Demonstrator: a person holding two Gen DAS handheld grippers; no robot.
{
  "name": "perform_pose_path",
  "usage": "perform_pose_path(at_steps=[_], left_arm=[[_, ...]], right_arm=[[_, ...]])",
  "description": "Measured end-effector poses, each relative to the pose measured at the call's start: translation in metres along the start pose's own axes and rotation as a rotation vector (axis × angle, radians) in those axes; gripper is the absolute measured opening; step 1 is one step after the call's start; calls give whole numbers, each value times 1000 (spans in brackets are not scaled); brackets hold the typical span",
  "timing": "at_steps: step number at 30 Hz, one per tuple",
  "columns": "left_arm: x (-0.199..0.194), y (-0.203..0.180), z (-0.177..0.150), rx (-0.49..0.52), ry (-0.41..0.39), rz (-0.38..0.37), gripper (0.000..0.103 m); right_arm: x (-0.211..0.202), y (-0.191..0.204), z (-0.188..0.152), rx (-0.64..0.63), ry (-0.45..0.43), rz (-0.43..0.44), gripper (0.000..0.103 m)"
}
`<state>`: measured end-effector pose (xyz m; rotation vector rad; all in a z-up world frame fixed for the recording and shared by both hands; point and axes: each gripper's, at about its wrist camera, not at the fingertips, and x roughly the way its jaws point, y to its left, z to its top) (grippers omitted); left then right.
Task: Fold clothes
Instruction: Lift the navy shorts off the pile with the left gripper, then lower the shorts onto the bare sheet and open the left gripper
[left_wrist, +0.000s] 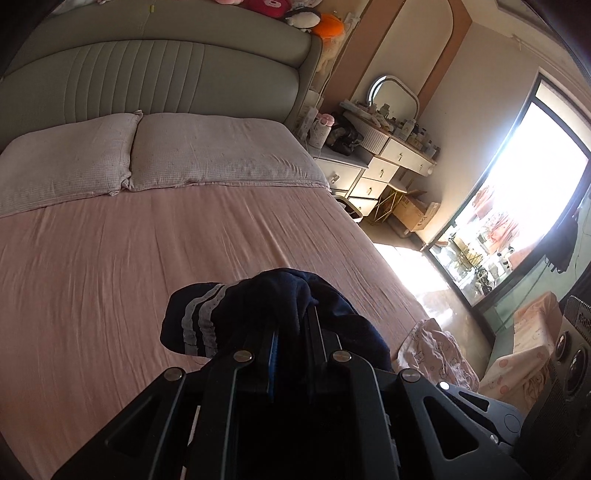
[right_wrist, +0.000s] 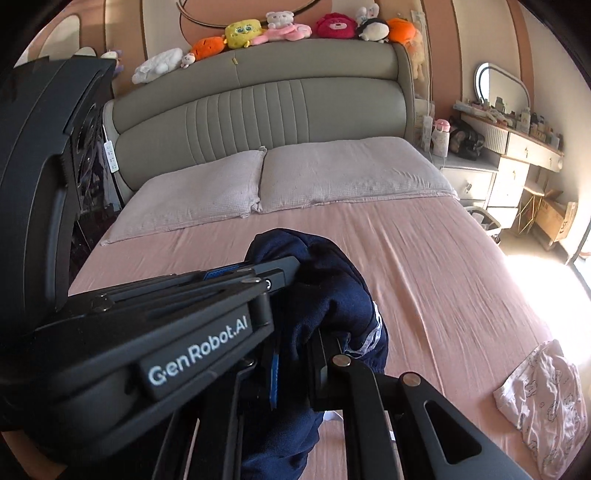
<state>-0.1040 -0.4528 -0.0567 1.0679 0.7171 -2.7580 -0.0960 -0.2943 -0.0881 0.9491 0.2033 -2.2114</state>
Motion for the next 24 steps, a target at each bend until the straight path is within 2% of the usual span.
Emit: perform_pose_path(at_steps=[1, 3, 5, 6, 7, 8, 12, 17, 20, 24], left_arm=[[2, 3, -1, -4, 7, -2, 9], [5, 3, -2, 14, 13, 1, 9], [8, 4, -2, 31, 20, 1, 8], [9, 3, -2, 38, 23, -2, 8], [10, 4, -2, 36, 27, -11, 9], [11, 5, -2, 34, 31, -18, 9], [12, 7, 0, 27, 28, -38, 8], [4, 4, 6, 76, 7, -38, 8], [9, 6, 5, 114, 52, -50, 12], [24, 25, -5, 85, 126, -44, 13]], right_arm=[[3, -3, -1, 17, 9, -2, 11], [6, -6, -5, 14, 13, -24, 22], [7, -7, -9, -13, 3, -51, 50], [6, -8, -11, -26, -7, -57, 57], [4, -8, -12, -36, -24, -55, 69], [2, -9, -14, -40, -39, -53, 74], [1, -21, -16, 4, -55, -54, 78], [17, -38, -32, 77, 2, 8, 81], [28, -48, -47, 126, 42, 24, 81], [43, -60, -61, 159, 89, 23, 81]])
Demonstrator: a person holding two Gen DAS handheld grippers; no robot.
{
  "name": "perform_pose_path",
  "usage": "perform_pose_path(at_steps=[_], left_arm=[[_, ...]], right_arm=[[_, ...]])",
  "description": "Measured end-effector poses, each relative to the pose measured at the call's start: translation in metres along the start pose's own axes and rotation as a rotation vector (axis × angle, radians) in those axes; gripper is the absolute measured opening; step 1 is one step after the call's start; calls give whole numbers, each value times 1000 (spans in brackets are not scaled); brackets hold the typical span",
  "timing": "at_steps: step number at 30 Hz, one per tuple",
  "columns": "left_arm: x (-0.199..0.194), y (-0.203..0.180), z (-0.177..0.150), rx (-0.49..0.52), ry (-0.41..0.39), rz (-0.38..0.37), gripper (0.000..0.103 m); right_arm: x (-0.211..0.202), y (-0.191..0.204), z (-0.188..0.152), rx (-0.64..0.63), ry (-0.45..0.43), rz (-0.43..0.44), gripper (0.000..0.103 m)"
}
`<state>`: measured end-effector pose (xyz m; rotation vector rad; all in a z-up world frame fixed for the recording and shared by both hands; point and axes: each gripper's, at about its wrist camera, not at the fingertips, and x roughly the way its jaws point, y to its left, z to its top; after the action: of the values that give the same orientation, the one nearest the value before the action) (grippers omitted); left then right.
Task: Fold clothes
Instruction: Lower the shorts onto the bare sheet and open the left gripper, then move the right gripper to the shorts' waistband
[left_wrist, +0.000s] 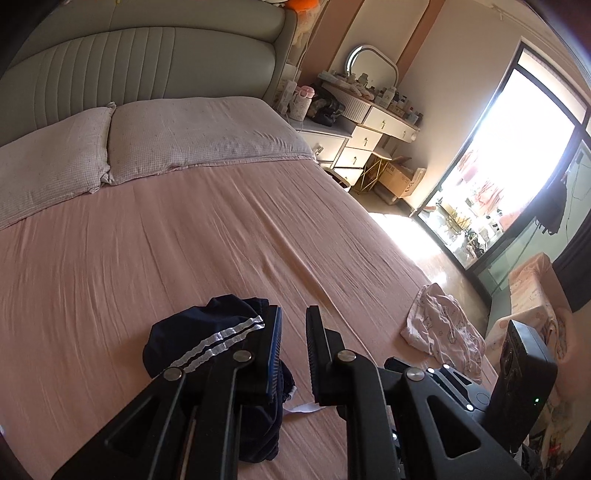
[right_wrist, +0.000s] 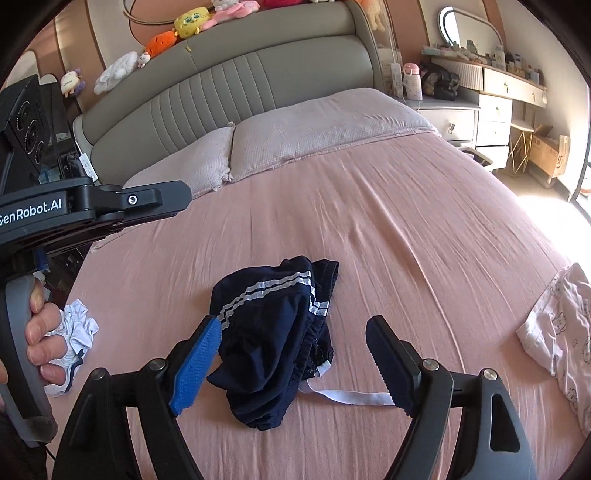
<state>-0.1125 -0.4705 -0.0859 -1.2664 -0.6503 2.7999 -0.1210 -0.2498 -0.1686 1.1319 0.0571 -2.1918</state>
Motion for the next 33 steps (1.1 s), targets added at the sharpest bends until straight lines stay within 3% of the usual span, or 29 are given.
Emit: perform_pose_path(at_steps=[2, 4, 6, 8, 11, 23, 27, 33], left_arm=[[12, 17, -8, -93, 53, -48, 15], [24, 39, -17, -248, 97, -170, 19], [34, 56, -27, -387, 119, -240, 34], [40, 69, -33, -459, 119, -257, 85], [41, 87, -45, -537, 83, -253, 87], [48, 139, -76, -677, 127, -133, 87], [54, 142, -82, -633, 176, -53, 87], [60, 121, -86, -414, 237, 120, 87]], right_arm=[[7, -5, -3, 11, 16, -10, 81], [11, -8, -6, 11, 25, -23, 81], [15, -10, -7, 9, 32, -24, 81], [17, -12, -8, 8, 38, -22, 81], [19, -14, -6, 7, 45, -32, 81], [39, -19, -10, 14, 87, -9, 82], [48, -21, -14, 9, 110, -20, 82], [65, -34, -18, 59, 162, 30, 82]])
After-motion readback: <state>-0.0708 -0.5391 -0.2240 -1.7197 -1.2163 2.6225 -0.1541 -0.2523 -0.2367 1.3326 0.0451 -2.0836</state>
